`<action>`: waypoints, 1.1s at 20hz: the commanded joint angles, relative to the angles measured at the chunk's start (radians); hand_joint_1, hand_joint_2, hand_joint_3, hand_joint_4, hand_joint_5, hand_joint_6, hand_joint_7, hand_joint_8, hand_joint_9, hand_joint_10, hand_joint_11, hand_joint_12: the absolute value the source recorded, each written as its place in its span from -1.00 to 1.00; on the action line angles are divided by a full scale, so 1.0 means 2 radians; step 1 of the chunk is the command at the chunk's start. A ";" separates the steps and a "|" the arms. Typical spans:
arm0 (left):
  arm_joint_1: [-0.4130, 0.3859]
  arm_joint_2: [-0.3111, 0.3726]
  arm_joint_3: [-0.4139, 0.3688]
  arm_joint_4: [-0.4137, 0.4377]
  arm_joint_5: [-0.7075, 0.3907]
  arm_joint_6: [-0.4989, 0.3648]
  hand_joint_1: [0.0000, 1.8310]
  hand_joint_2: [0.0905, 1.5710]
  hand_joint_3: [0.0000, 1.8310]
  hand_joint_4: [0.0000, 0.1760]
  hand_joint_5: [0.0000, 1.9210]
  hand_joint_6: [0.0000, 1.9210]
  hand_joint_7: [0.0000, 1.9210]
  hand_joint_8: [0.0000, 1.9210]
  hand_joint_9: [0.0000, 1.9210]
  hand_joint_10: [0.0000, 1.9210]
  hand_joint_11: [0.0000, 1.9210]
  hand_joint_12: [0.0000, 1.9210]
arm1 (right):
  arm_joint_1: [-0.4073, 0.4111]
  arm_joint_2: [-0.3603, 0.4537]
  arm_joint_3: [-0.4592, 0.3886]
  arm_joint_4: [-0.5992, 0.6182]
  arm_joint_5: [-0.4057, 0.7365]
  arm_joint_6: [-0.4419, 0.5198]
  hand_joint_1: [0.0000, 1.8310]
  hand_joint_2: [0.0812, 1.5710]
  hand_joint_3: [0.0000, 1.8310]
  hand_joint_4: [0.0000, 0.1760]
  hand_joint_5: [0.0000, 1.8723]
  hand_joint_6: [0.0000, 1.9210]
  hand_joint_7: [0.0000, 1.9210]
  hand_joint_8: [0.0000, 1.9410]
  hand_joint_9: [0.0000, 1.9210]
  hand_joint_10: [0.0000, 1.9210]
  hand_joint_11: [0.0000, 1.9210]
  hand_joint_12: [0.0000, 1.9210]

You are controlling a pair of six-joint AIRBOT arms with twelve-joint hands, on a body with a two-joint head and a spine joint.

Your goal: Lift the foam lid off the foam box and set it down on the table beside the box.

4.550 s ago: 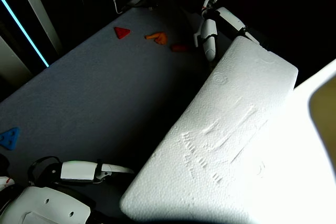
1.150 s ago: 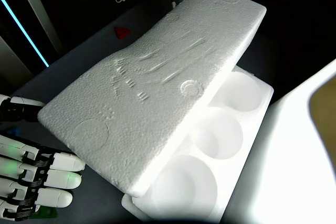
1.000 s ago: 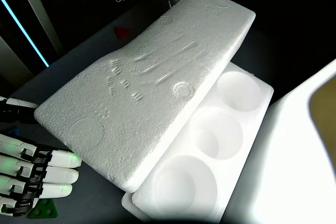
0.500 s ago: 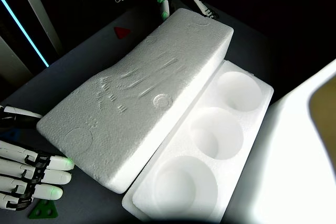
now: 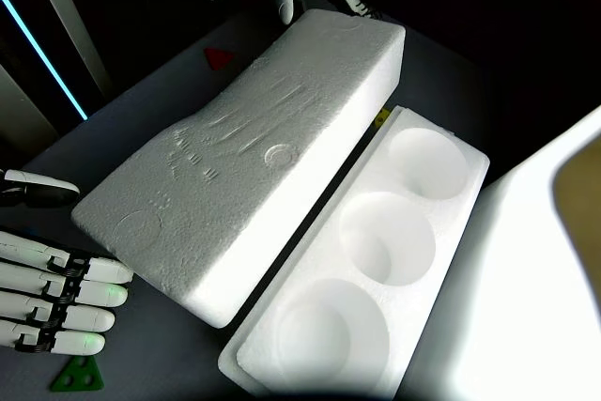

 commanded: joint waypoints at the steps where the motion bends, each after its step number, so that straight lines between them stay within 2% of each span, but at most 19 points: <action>1: -0.002 -0.010 -0.008 0.089 -0.051 -0.008 -0.63 0.57 -1.00 -0.51 -0.79 -1.00 -0.91 -1.00 -0.92 -1.00 -1.00 -0.79 | 0.003 -0.001 -0.008 -0.076 0.067 0.007 -0.58 0.57 -1.00 -1.00 -1.00 -0.65 -1.00 -1.00 -1.00 -1.00 -1.00 -1.00; 3: 0.002 -0.015 -0.007 0.087 -0.046 -0.013 -0.65 0.56 -1.00 -0.44 -0.80 -0.99 -0.89 -1.00 -0.90 -0.99 -1.00 -0.66 | -0.004 -0.001 -0.008 -0.072 0.066 0.009 -0.58 0.55 -1.00 -1.00 -1.00 -0.62 -1.00 -1.00 -1.00 -1.00 -1.00 -1.00; 4: 0.003 -0.019 -0.005 0.087 -0.041 -0.016 -0.65 0.55 -1.00 -0.33 -0.79 -0.99 -0.88 -1.00 -0.88 -0.99 -1.00 -0.54 | -0.012 -0.002 -0.008 -0.068 0.066 0.010 -0.57 0.56 -1.00 -1.00 -1.00 -0.61 -0.99 -1.00 -1.00 -1.00 -1.00 -1.00; 6: 0.005 -0.023 -0.003 0.086 -0.035 -0.019 -0.68 0.56 -1.00 -0.37 -0.80 -1.00 -0.87 -1.00 -0.88 -0.99 -1.00 -0.52 | -0.022 -0.004 -0.006 -0.062 0.066 0.013 -0.58 0.56 -1.00 -1.00 -1.00 -0.61 -1.00 -1.00 -1.00 -1.00 -1.00 -1.00; 7: 0.006 -0.027 0.001 0.081 -0.031 -0.020 -0.67 0.56 -1.00 -0.23 -0.80 -1.00 -0.87 -1.00 -0.88 -0.99 -1.00 -0.51 | -0.026 -0.009 -0.003 -0.057 0.065 0.015 -0.59 0.57 -1.00 -1.00 -1.00 -0.59 -1.00 -1.00 -1.00 -1.00 -1.00 -1.00; 8: 0.006 -0.031 0.005 0.078 -0.027 -0.021 -0.67 0.55 -1.00 -0.10 -0.79 -1.00 -0.88 -1.00 -0.87 -0.99 -1.00 -0.40 | -0.026 -0.013 0.001 -0.055 0.060 0.016 -0.58 0.57 -1.00 -1.00 -1.00 -0.59 -1.00 -1.00 -1.00 -1.00 -1.00 -1.00; 9: 0.006 -0.033 0.009 0.076 -0.023 -0.023 -0.67 0.55 -1.00 -0.10 -0.79 -1.00 -0.88 -1.00 -0.87 -0.99 -1.00 -0.40 | -0.026 -0.017 0.005 -0.054 0.055 0.017 -0.58 0.57 -1.00 -1.00 -1.00 -0.59 -1.00 -1.00 -1.00 -1.00 -1.00 -1.00; 10: 0.006 -0.036 0.012 0.073 -0.019 -0.023 -0.67 0.57 -1.00 -0.35 -0.80 -1.00 -0.89 -1.00 -0.87 -0.99 -1.00 -0.24 | -0.026 -0.023 0.010 -0.052 0.051 0.018 -0.55 0.58 -0.99 -1.00 -1.00 -0.58 -1.00 -1.00 -1.00 -1.00 -1.00 -1.00; 11: 0.006 -0.038 0.015 0.069 -0.017 -0.023 -0.67 0.57 -1.00 -0.35 -0.80 -1.00 -0.89 -1.00 -0.87 -0.99 -1.00 -0.24 | -0.026 -0.028 0.014 -0.048 0.047 0.018 -0.55 0.58 -0.99 -1.00 -1.00 -0.58 -1.00 -1.00 -1.00 -1.00 -1.00 -1.00; 13: 0.006 -0.042 0.022 0.061 -0.007 -0.022 -0.66 0.57 -1.00 -0.54 -0.81 -1.00 -0.89 -1.00 -0.88 -0.99 -1.00 -0.31 | -0.025 -0.038 0.023 -0.040 0.037 0.019 -0.53 0.58 -1.00 -1.00 -1.00 -0.54 -1.00 -1.00 -1.00 -1.00 -1.00 -1.00; 14: 0.006 -0.042 0.026 0.057 -0.002 -0.022 -0.66 0.57 -1.00 -0.54 -0.81 -1.00 -0.89 -1.00 -0.88 -0.99 -1.00 -0.31 | -0.024 -0.042 0.028 -0.036 0.030 0.019 -0.53 0.58 -1.00 -1.00 -1.00 -0.54 -1.00 -1.00 -1.00 -1.00 -1.00 -1.00; 15: 0.006 -0.042 0.028 0.054 0.001 -0.021 -0.66 0.57 -1.00 -0.75 -0.84 -1.00 -0.91 -1.00 -0.90 -1.00 -1.00 -0.26 | -0.024 -0.044 0.030 -0.032 0.026 0.019 -0.53 0.58 -1.00 -1.00 -1.00 -0.53 -1.00 -1.00 -1.00 -1.00 -1.00 -1.00; 16: 0.006 -0.042 0.029 0.051 0.004 -0.019 -0.66 0.57 -1.00 -0.75 -0.84 -1.00 -0.91 -1.00 -0.90 -1.00 -1.00 -0.26 | -0.024 -0.045 0.032 -0.027 0.023 0.019 -0.53 0.58 -1.00 -1.00 -1.00 -0.53 -1.00 -1.00 -1.00 -1.00 -1.00 -1.00; 17: 0.006 -0.041 0.030 0.047 0.004 -0.017 -0.69 0.55 -1.00 -0.90 -0.88 -1.00 -0.96 -1.00 -0.98 -1.00 -1.00 -0.39 | -0.025 -0.045 0.033 -0.023 0.021 0.018 -0.59 0.57 -1.00 -1.00 -1.00 -0.76 -1.00 -1.00 -0.99 -0.99 -0.99 -0.66; 18: 0.006 -0.039 0.030 0.044 0.004 -0.015 -0.69 0.54 -1.00 -1.00 -0.90 -0.99 -0.98 -1.00 -1.00 -1.00 -1.00 -0.51 | -0.026 -0.045 0.034 -0.020 0.020 0.017 -0.59 0.55 -1.00 -1.00 -1.00 -0.90 -1.00 -1.00 -0.99 -0.99 -1.00 -0.33; 19: 0.007 -0.036 0.030 0.042 0.005 -0.012 -0.71 0.53 -1.00 -1.00 -0.95 -1.00 -1.00 -1.00 -1.00 -1.00 -1.00 -0.69 | -0.027 -0.045 0.034 -0.017 0.020 0.016 -0.59 0.54 -1.00 -1.00 -1.00 -0.99 -1.00 -1.00 -0.99 -0.99 -1.00 0.00; 20: 0.008 -0.035 0.030 0.040 0.005 -0.010 -0.72 0.50 -1.00 -1.00 -1.00 -1.00 -1.00 -1.00 -1.00 -1.00 -1.00 -0.93 | -0.028 -0.045 0.034 -0.014 0.020 0.015 -0.61 0.53 -1.00 -1.00 -1.00 -1.00 -1.00 -1.00 -0.96 -0.97 -1.00 0.23; 22: 0.010 -0.032 0.031 0.034 0.006 -0.007 -0.71 0.48 -1.00 -0.98 -1.00 -1.00 -1.00 -1.00 -1.00 -1.00 -1.00 -1.00 | -0.029 -0.045 0.036 -0.011 0.018 0.013 -0.60 0.51 -1.00 -1.00 -1.00 -1.00 -1.00 -1.00 -1.00 -1.00 -1.00 0.21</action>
